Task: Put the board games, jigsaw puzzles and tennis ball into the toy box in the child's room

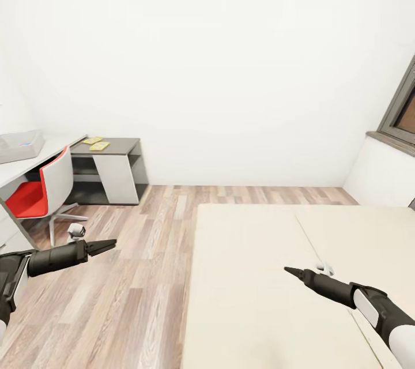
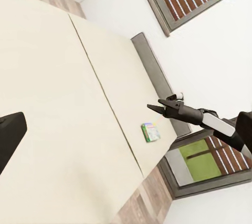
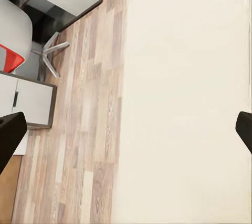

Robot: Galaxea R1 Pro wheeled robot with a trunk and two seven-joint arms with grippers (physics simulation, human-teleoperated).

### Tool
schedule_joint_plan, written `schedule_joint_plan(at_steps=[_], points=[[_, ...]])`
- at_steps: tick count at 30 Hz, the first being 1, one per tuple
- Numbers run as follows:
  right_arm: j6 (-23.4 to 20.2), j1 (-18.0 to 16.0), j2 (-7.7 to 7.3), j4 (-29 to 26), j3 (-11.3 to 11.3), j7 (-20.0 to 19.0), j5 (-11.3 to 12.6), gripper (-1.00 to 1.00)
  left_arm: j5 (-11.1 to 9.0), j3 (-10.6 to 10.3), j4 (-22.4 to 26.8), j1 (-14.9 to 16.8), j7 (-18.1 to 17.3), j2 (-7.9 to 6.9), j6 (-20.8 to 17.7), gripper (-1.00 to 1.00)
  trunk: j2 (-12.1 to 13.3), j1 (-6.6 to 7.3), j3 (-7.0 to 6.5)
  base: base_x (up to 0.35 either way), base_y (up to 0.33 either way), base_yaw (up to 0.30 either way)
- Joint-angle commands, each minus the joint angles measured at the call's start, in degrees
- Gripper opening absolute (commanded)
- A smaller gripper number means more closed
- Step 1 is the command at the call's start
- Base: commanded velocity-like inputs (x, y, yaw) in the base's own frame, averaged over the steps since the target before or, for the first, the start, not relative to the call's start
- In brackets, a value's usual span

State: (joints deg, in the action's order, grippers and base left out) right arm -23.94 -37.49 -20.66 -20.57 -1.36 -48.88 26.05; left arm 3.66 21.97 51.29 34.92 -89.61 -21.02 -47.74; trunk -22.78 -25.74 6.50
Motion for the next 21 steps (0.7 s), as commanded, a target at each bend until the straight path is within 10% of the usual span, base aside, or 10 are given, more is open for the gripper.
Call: schedule_joint_plan(at_steps=[1, 21], points=[[-0.5, 0.0, 0.01, 0.0, -0.1, -0.1, 0.3, 1.00, 0.4, 0.1, 0.0, 0.1, -0.4, 0.01, -0.6, 1.00, -0.1, -0.04, 0.13, 0.000, -0.215, 0.000], [-0.5, 0.0, 0.01, 0.0, -0.1, -0.1, 0.4, 1.00, 0.4, 0.1, 0.0, 0.1, -0.4, 0.01, -0.6, 1.00, -0.1, -0.04, 0.13, 0.000, -0.215, 0.000]])
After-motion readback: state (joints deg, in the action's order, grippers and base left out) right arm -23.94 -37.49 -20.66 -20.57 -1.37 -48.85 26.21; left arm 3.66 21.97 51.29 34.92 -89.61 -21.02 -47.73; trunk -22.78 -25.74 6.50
